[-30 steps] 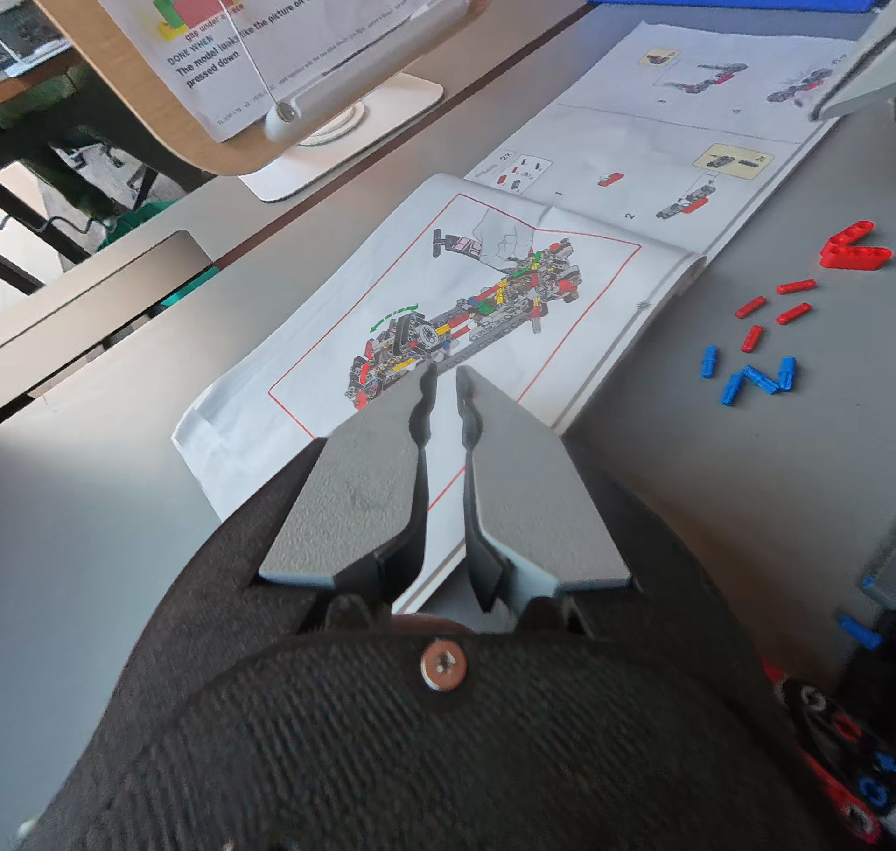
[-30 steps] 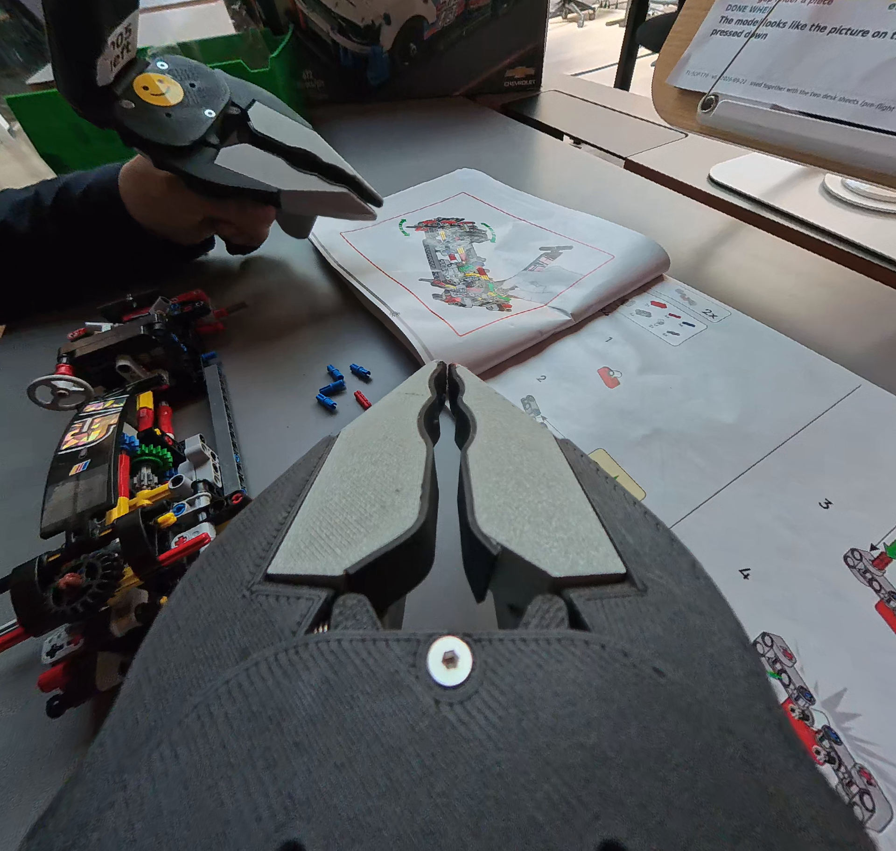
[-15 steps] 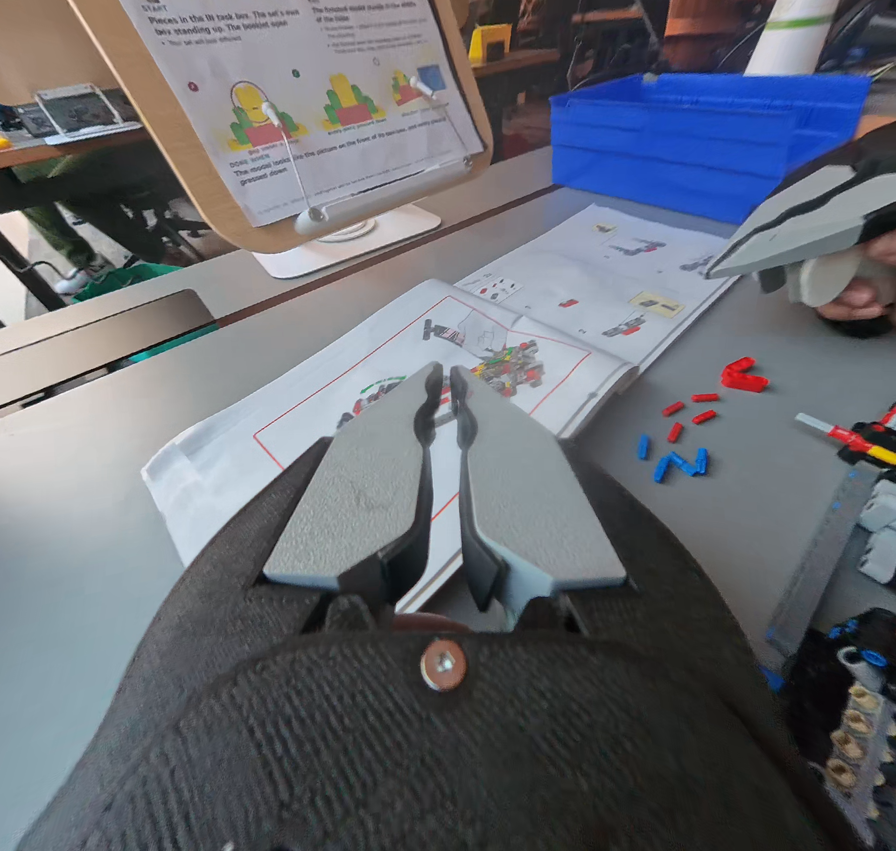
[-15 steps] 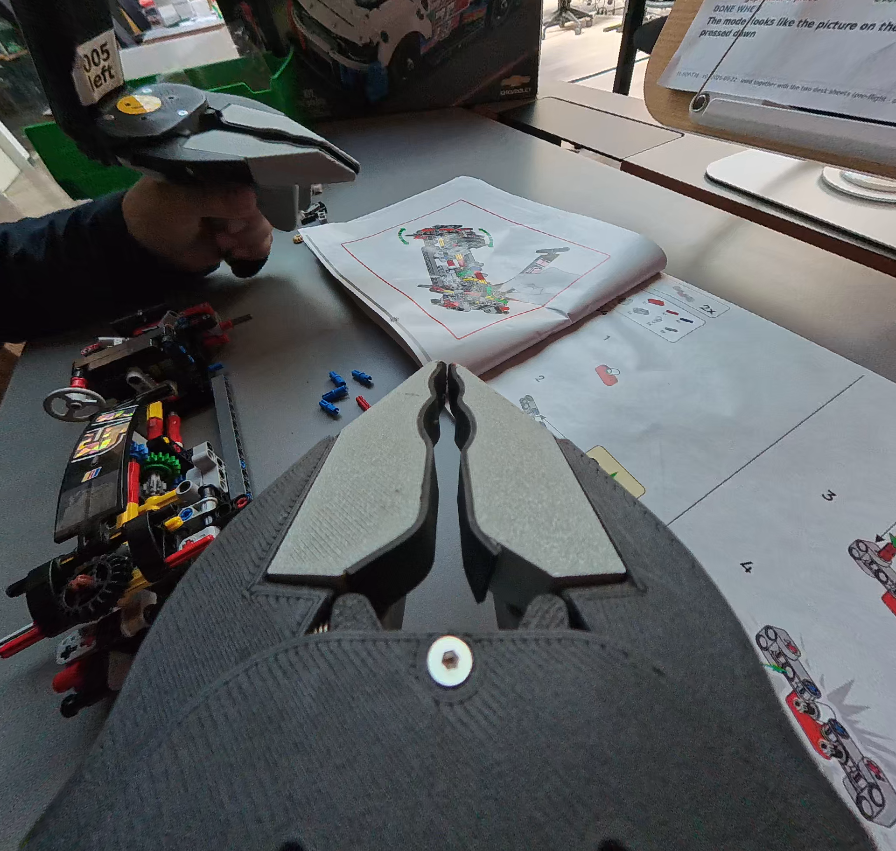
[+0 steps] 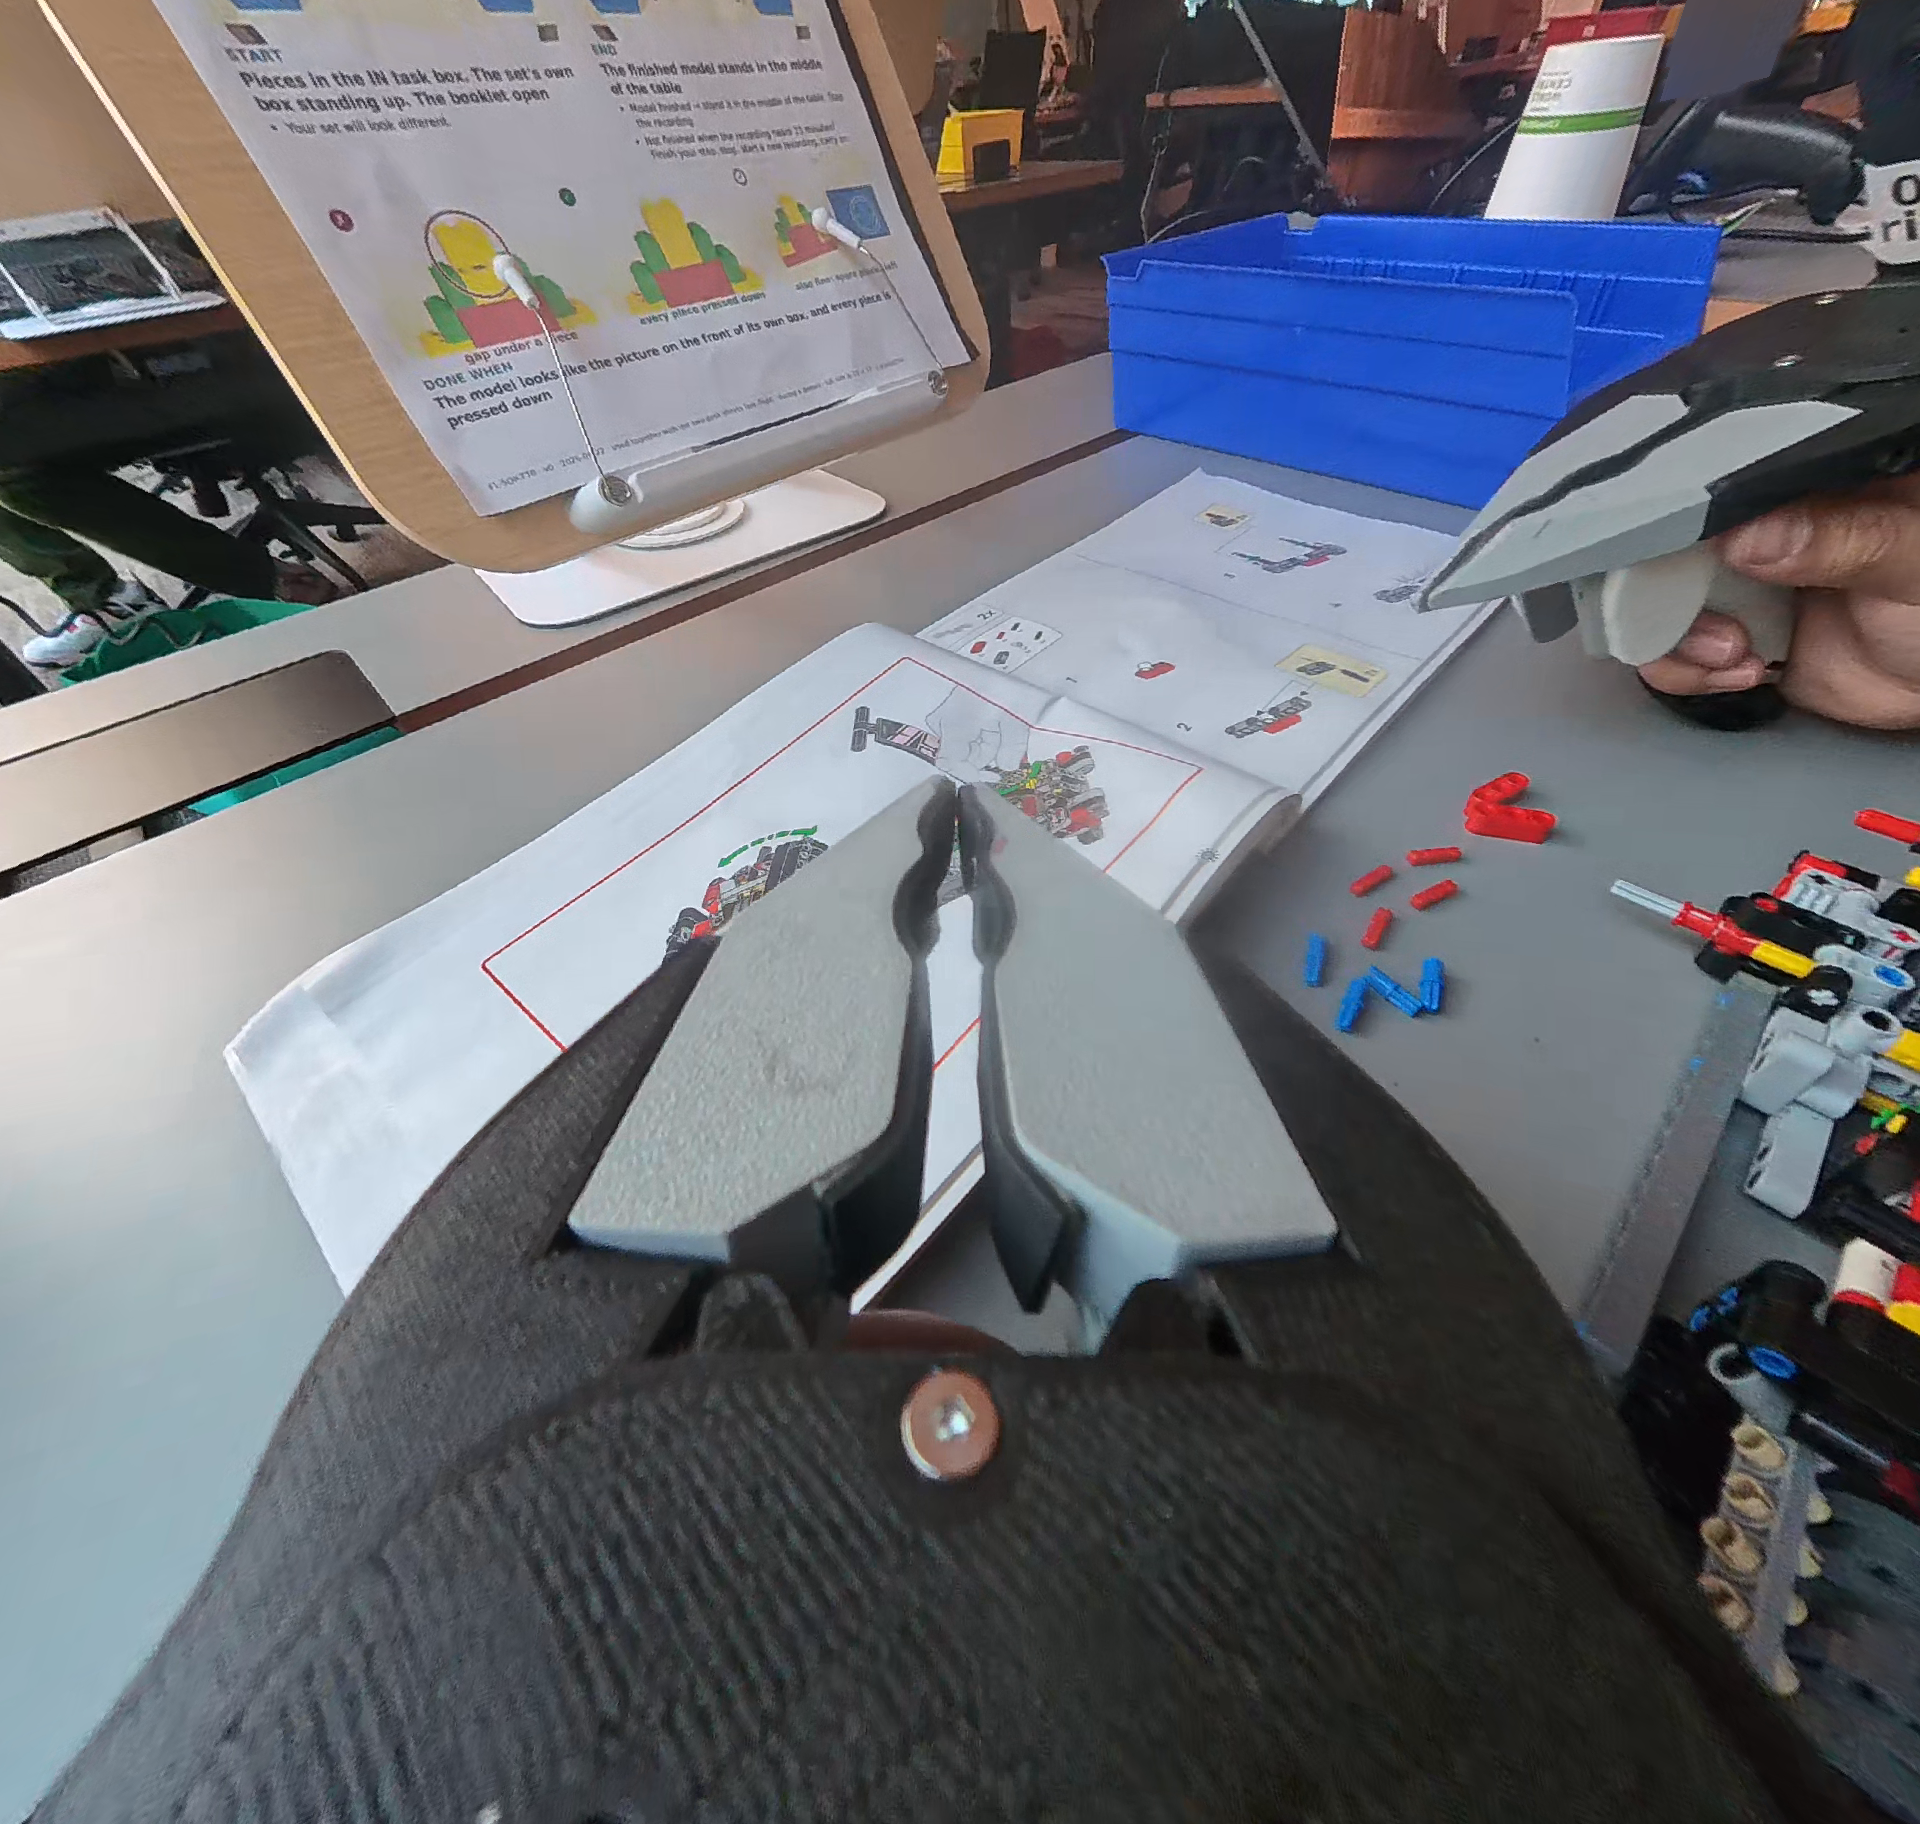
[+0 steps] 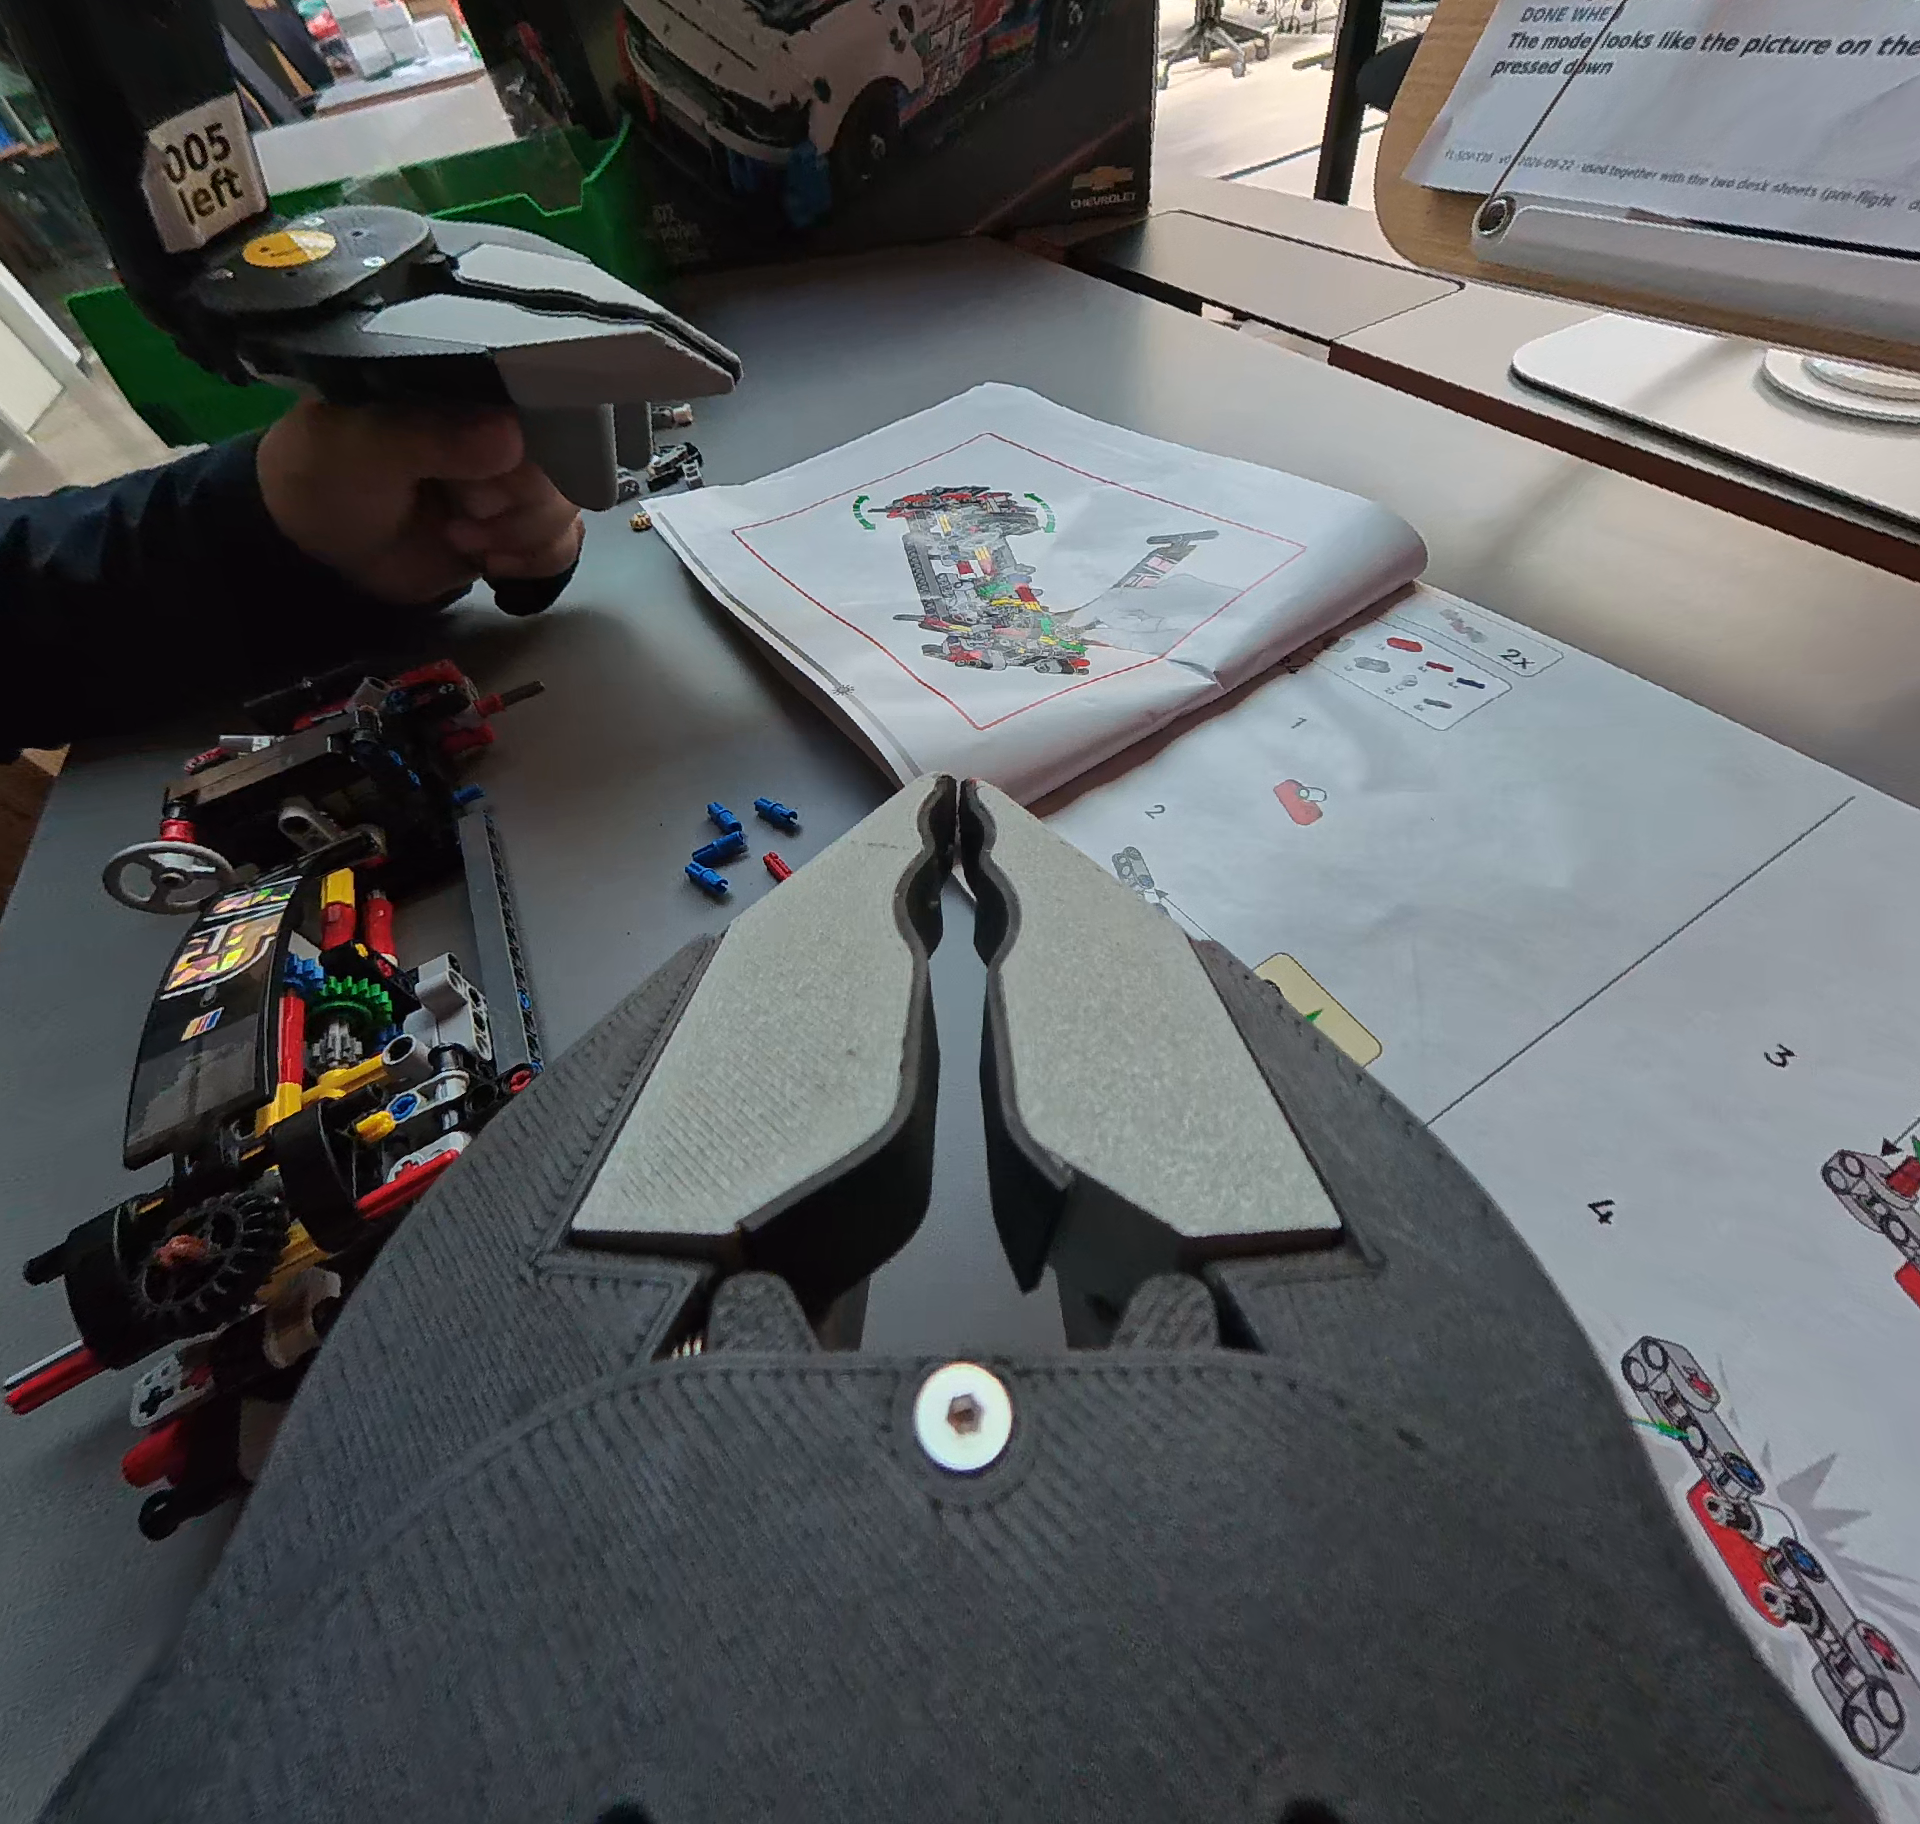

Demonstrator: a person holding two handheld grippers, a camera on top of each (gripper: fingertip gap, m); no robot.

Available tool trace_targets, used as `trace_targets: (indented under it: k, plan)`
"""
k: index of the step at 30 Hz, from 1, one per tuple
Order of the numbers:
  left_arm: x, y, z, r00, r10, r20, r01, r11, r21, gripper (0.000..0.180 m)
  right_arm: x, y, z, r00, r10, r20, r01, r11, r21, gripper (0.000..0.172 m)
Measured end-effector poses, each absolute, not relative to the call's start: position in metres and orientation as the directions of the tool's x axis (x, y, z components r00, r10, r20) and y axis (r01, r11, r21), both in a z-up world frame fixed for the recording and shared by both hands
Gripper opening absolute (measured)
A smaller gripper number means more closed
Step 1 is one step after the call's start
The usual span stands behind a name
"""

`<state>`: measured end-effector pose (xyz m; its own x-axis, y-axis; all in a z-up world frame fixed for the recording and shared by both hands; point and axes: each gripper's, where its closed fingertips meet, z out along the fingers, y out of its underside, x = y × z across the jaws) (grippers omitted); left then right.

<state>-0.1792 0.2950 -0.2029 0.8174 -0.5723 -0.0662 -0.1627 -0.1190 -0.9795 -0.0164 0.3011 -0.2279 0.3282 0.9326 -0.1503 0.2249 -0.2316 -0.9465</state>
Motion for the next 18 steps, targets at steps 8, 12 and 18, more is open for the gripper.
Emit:
trace_targets:
  k: [8, 12, 18]
  plan:
    - [-0.178, 0.295, -0.206, 0.814, -0.579, -0.05, -0.154, -0.133, -0.979, 0.0, 0.02, 0.332, -0.192, 0.522, 0.844, -0.125, 0.018, -0.158, -0.987, 0.006]
    - [-0.177, 0.295, -0.205, 0.812, -0.582, -0.05, -0.155, -0.131, -0.979, 0.0, 0.028, 0.337, -0.187, 0.535, 0.829, -0.161, -0.033, -0.17, -0.985, 0.009]
    - [-0.177, 0.295, -0.207, 0.811, -0.583, -0.051, -0.16, -0.136, -0.978, 0.0, 0.029, 0.334, -0.179, 0.54, 0.829, -0.144, -0.064, -0.131, -0.989, 0.007]
